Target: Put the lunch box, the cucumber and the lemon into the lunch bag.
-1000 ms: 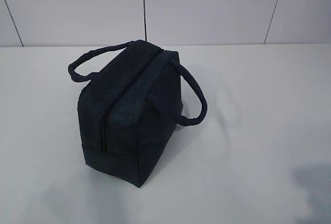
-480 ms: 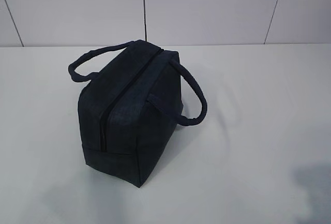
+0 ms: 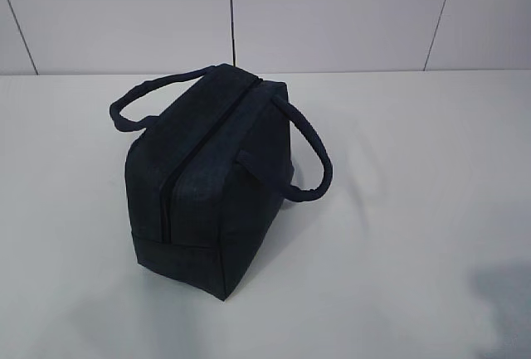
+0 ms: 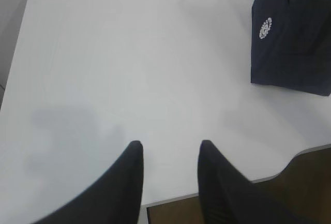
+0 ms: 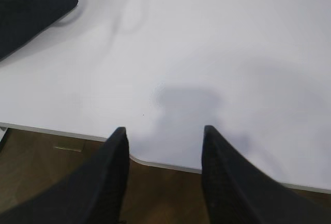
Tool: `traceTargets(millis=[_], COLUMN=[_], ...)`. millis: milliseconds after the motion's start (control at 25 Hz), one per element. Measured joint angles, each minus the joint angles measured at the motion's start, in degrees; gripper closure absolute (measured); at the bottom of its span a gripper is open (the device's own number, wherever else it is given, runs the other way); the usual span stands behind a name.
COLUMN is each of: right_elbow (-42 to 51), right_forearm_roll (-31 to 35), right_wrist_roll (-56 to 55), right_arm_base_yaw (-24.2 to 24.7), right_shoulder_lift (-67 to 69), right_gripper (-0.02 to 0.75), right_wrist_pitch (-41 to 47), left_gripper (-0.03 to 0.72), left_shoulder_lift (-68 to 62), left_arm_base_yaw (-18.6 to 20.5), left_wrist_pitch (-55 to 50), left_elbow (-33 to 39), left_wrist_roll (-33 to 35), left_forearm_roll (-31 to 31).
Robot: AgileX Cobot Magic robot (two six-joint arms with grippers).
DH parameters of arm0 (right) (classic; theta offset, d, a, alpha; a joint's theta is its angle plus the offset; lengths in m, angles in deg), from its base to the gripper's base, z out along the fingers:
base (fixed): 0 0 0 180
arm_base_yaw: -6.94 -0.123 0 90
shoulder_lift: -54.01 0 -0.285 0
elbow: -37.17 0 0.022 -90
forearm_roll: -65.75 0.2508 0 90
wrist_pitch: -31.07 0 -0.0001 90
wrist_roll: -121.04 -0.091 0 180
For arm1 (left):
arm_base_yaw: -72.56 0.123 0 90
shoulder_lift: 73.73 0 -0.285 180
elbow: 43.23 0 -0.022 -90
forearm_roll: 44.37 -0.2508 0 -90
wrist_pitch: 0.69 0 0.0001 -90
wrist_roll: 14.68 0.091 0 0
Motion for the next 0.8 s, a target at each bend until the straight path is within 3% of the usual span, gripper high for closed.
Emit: traceTargets(millis=[800], right_elbow=[0.00], right_forearm_roll=[0.00], right_wrist_roll=[0.10], right_arm_base_yaw=[0.00], right_shoulder_lift=[0.00], right_gripper=[0.391], right_wrist_pitch=[-0.10], left_gripper=[0.449], left_shoulder_lift=[0.00], left_arm_base_yaw=[0.00], left_wrist_pitch=[0.00], left_elbow=[0.00], left_wrist_roll=[0.00], left_forearm_roll=[0.00])
